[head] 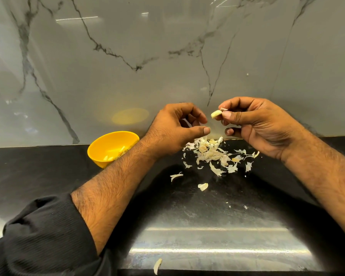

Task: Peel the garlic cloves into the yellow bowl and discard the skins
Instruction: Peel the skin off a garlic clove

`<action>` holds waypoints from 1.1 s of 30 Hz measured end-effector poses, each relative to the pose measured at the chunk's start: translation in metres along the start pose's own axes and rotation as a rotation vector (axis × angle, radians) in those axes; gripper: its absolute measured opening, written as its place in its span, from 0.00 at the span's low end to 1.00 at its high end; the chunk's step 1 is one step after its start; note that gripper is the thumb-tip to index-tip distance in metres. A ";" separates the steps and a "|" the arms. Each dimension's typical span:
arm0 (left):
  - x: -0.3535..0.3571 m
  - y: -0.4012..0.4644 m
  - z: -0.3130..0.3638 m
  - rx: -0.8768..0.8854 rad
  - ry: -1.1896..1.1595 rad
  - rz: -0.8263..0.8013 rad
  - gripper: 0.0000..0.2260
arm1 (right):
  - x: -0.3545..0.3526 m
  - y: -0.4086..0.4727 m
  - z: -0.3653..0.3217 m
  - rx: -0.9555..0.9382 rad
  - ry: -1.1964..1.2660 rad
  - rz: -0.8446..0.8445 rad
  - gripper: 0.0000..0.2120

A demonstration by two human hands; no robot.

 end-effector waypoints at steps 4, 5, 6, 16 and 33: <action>-0.001 0.000 0.004 0.033 -0.167 0.016 0.06 | 0.000 0.001 0.001 0.006 -0.028 0.035 0.08; -0.002 0.000 0.004 0.039 -0.177 0.018 0.07 | 0.001 0.001 0.001 0.007 -0.042 0.044 0.09; -0.002 0.000 0.004 0.041 -0.179 0.013 0.07 | 0.001 0.001 0.002 0.008 -0.055 0.050 0.09; 0.000 -0.001 0.003 0.035 -0.226 -0.086 0.06 | 0.003 0.000 0.004 0.011 -0.113 0.063 0.13; 0.002 -0.002 0.004 0.028 -0.202 -0.086 0.05 | 0.002 0.001 0.005 0.030 -0.149 0.055 0.11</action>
Point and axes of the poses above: each hand's wrist, its own y-axis towards the middle knuckle, its own x-axis out of the palm, z = x × y, the point moved 2 cm from there along y, towards the middle knuckle, and after that the axes turned 2 degrees about y, right-handed, at the moved point
